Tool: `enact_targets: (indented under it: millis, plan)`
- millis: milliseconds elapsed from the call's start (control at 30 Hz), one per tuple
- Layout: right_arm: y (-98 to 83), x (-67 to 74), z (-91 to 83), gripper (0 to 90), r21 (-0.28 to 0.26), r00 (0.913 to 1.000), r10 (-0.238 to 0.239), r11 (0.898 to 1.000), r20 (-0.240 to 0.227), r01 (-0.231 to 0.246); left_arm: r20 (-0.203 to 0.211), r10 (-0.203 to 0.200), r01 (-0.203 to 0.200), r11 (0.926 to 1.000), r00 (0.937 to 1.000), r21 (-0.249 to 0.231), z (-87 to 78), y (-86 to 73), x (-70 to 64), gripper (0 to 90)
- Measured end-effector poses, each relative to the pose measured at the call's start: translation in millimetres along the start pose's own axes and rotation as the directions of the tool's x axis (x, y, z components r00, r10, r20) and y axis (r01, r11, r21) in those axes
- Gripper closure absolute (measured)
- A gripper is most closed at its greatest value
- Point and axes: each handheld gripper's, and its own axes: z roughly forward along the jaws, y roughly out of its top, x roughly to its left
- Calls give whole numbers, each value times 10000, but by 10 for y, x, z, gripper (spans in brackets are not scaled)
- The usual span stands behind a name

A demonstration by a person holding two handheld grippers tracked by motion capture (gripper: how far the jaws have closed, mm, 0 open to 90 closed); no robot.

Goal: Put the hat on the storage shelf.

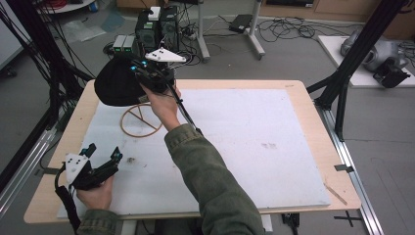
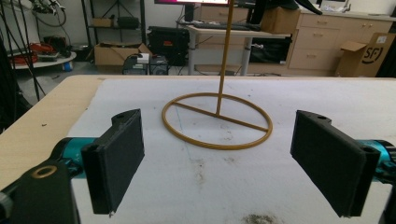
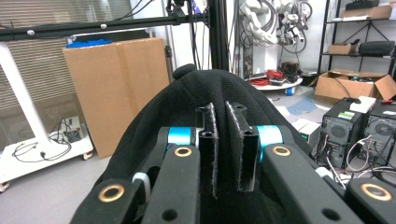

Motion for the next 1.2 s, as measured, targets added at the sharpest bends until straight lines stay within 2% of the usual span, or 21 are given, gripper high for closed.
enact_targets:
  millis: [200,300,400,433,467,500,533,567,600,667,700,733,767,800,833,900,1000,1100,1200]
  plan:
    - [-24,-12,-1,789,114,9997,152,9998,184,-154,8,66,-66,10000,10000,41,-1,1,0,176]
    - [-25,-43,-10,692,90,9987,356,9993,356,-359,20,74,-75,10000,10000,35,6,0,-4,176]
    - [-16,-43,-32,650,-49,9982,333,9994,508,-330,27,71,-72,10000,10000,25,9,0,-5,176]
    - [-2,-42,-62,563,-328,9978,354,9989,565,-336,43,91,-91,10000,9999,15,10,0,-6,177]
    - [-2,-42,-62,563,-328,9978,354,9989,565,-336,43,91,-91,10000,9999,15,10,0,-6,176]
    - [12,-38,-92,495,-509,9972,362,9982,654,-329,37,104,-104,9999,9999,33,13,-2,-5,176]
    - [12,-38,-92,495,-509,9972,362,9982,654,-329,37,104,-104,9999,9999,33,13,-2,-5,176]
    - [14,-40,-112,423,-525,9959,199,9985,887,-153,32,129,-130,9999,9999,50,12,-1,-6,176]
    - [14,-40,-112,423,-525,9959,199,9985,887,-153,35,145,-145,9999,9999,55,12,-1,-7,176]
    - [7,-51,-130,357,-494,9938,64,9988,1114,-9,43,132,-132,9999,9999,42,13,0,-14,176]
    - [-26,-65,-150,262,-549,9883,-126,9983,1518,212,59,149,-149,9999,9999,45,16,1,-17,176]
    - [-26,-65,-150,262,-549,9883,-126,9983,1518,212,59,149,-149,9999,9999,45,16,1,-17,176]
    - [-68,-90,-165,204,-459,9779,-259,9983,2076,361,61,189,-189,9998,9998,20,24,-1,-22,176]
    - [-68,-90,-165,204,-459,9779,-259,9983,2076,361,61,189,-189,9998,9998,20,24,-1,-22,176]
    - [-91,-143,-177,156,-244,9728,-209,9993,2305,273,106,159,-160,9999,9998,28,33,1,-28,176]
    - [-97,-197,-199,123,-123,9731,-116,9998,2302,148,104,202,-202,9998,9997,19,40,2,-28,176]
    - [-97,-229,-239,118,-30,9746,-139,9999,2233,149,115,217,-217,9998,9997,36,48,2,-26,176]
    - [-82,-278,-349,109,107,9730,-434,9991,2266,421,29,208,-208,9998,9998,50,61,0,-26,176]
    - [-98,-306,-426,109,-15,9733,-571,9983,2222,589,16,209,-209,9998,9998,31,59,4,-24,176]
